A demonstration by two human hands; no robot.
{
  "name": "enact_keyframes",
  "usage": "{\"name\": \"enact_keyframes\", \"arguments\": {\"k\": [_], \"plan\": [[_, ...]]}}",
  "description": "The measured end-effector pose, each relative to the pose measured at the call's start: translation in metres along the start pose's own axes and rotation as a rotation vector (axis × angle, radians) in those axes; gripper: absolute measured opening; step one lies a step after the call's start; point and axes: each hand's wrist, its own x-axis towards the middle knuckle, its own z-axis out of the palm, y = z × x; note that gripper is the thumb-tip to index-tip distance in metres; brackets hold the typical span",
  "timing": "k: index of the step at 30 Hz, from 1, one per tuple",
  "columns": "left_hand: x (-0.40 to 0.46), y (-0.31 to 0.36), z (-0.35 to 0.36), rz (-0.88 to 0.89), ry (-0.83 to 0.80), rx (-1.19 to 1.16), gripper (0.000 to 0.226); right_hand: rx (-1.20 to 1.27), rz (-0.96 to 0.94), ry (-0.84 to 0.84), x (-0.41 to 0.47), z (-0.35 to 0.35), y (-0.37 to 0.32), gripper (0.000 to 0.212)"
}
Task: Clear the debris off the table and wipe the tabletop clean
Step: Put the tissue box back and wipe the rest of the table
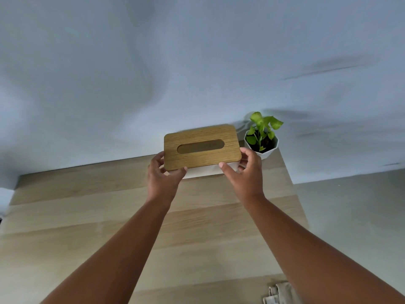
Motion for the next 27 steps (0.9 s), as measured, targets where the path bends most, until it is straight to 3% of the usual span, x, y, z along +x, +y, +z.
{"name": "enact_keyframes", "arguments": {"k": [12,27], "plan": [[-0.009,-0.011,-0.064,-0.017,0.059,-0.025,0.079,-0.023,-0.05,-0.048,-0.04,0.044,-0.023,0.07],[0.015,-0.033,-0.158,-0.05,0.061,0.018,0.073,-0.054,-0.037,-0.06,-0.088,0.128,-0.048,0.068]]}}
